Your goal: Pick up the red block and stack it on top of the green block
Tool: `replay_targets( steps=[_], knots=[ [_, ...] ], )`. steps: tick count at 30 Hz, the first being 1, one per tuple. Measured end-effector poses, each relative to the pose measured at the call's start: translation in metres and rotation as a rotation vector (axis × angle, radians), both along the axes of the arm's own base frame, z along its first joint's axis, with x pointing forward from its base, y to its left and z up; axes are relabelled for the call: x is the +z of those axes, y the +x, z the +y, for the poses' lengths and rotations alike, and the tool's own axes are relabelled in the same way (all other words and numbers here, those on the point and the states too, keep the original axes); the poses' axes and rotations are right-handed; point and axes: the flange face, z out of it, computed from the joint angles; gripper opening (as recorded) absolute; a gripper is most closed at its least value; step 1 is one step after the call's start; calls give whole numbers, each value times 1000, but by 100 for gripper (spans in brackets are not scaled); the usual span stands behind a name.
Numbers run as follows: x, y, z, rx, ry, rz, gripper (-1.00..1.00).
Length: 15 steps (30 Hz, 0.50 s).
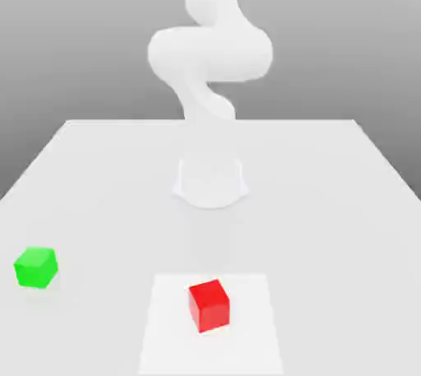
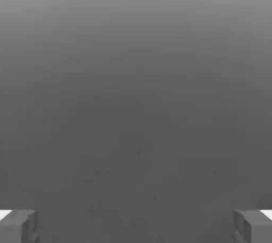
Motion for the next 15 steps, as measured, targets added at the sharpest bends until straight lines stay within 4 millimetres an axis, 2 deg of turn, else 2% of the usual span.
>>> replay_targets(
  steps=[3,7,11,15],
  knots=[
    [-70,36,-2,53,-9,110,0],
    [-162,64,0,117,-28,248,0],
    [-254,72,4,180,-53,383,0],
    [-342,61,5,240,-87,517,0]
  ],
)
